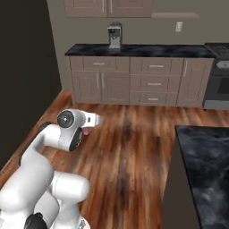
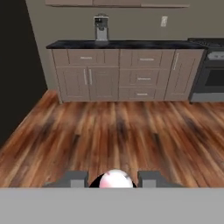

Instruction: Place the large bottle from the dining counter next to the other large bottle outside the sink, and place the small bottle from the dining counter next to the other small bottle inside the sink.

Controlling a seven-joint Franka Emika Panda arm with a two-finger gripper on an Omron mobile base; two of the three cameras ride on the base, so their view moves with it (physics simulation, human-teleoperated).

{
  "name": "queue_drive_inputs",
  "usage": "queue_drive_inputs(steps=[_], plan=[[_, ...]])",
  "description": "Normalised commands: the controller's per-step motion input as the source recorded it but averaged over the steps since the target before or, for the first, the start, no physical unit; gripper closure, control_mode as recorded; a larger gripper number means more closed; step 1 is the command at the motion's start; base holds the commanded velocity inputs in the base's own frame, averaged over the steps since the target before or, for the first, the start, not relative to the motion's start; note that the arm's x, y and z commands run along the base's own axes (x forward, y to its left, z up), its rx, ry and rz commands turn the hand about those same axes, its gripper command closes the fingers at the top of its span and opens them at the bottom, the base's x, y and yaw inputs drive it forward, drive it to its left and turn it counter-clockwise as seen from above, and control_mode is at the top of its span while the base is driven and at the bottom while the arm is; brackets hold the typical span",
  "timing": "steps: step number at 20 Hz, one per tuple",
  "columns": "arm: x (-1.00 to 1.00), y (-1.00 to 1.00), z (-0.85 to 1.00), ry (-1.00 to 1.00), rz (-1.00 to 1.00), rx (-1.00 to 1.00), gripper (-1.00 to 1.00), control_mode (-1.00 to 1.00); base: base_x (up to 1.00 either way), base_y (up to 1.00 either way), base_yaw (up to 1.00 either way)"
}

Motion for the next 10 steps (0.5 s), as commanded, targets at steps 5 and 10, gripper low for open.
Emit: queue_drive_inputs(steps=[5, 10], plan=[[0.0, 0.0, 0.0, 0.0, 0.0, 0.0, 1.0, 1.0, 0.97, 0.41, -0.4], [0.0, 0.0, 0.0, 0.0, 0.0, 0.0, 1.0, 1.0, 0.87, 0.45, -0.44]])
